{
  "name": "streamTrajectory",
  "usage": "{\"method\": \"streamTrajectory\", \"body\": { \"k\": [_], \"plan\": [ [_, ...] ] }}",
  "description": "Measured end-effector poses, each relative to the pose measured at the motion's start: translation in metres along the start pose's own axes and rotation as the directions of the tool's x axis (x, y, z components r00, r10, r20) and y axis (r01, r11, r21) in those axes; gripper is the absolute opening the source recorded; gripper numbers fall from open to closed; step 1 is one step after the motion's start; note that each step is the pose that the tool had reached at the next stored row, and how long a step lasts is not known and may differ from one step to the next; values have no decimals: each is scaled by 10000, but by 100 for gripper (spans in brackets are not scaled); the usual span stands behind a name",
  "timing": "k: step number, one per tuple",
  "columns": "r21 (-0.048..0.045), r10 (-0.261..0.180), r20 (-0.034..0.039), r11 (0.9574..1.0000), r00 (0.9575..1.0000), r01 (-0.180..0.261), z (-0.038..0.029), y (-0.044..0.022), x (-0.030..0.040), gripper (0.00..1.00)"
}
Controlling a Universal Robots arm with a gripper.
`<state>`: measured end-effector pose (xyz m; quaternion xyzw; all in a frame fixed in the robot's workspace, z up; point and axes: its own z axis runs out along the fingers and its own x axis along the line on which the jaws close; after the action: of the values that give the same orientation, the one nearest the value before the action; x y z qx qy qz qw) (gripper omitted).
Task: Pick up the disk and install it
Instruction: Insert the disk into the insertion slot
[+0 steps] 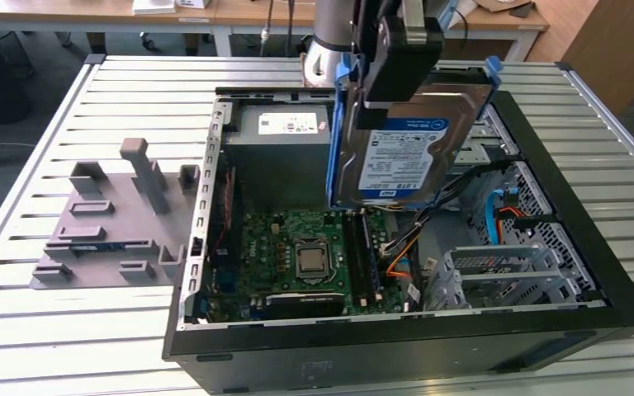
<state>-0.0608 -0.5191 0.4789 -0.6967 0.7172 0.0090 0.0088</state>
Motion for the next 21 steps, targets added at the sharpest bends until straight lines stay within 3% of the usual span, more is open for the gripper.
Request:
{"method": "streamTrajectory", "body": {
  "k": [7, 21],
  "plan": [
    [-1, 3, -2, 10000, 10000, -3, 22, -107, 21, 36],
    [1, 13, -24, 10000, 10000, -13, 48, -138, 242, 36]
  ]
}}
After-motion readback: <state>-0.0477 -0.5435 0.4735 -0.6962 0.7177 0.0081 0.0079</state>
